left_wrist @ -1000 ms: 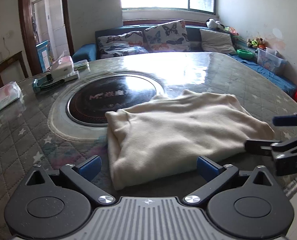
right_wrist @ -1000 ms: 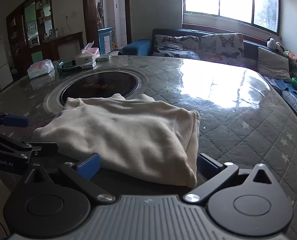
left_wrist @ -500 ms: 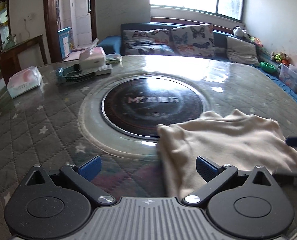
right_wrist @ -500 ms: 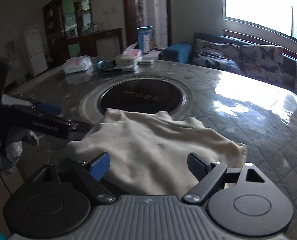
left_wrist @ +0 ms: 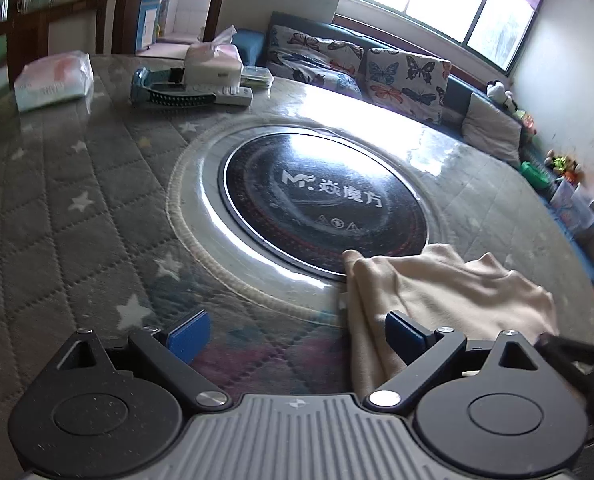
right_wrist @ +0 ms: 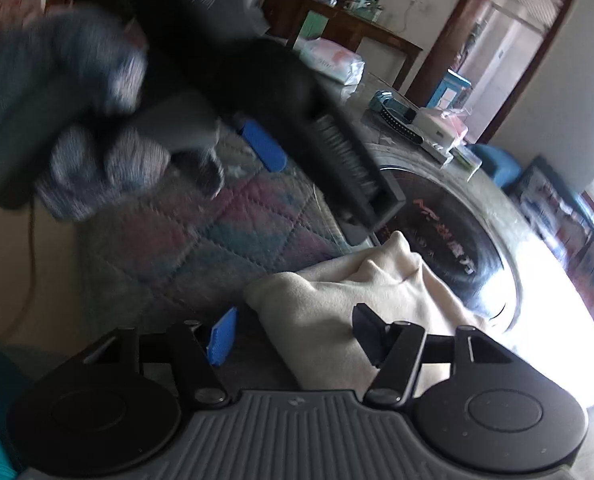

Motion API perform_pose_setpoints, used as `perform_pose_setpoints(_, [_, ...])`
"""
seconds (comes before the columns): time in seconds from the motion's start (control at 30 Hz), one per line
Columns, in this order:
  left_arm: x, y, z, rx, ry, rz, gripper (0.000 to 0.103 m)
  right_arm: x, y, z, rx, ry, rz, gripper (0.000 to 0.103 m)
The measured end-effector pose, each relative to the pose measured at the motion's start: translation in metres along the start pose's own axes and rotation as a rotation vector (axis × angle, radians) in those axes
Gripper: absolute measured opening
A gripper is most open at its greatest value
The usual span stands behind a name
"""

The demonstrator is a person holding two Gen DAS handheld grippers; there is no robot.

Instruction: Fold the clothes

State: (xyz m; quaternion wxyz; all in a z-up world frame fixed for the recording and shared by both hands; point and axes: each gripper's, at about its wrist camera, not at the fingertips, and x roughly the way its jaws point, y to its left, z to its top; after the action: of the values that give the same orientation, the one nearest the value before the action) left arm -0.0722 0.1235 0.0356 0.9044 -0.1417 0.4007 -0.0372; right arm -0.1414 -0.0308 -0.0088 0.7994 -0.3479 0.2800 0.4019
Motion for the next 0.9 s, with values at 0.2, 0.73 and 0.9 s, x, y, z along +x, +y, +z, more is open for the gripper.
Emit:
perform_pose_setpoints(0.2, [0.007, -0.003, 0.007, -0.084, 0.048, -0.063, 0.097, -0.007, -0.021, -0.001, 0.130, -0.017, 0.026, 0.016])
perform_pose_setpoints(0.73, [0.031, -0.009, 0.007, -0.316, 0.140, -0.193, 0.039, -0.053, -0.070, -0.027, 0.387, -0.152, 0.116, 0.010])
perform_pose_setpoints(0.9, [0.033, -0.004, 0.005, -0.357, 0.147, -0.176, 0.020, -0.057, -0.068, -0.032, 0.385, -0.156, 0.125, 0.016])
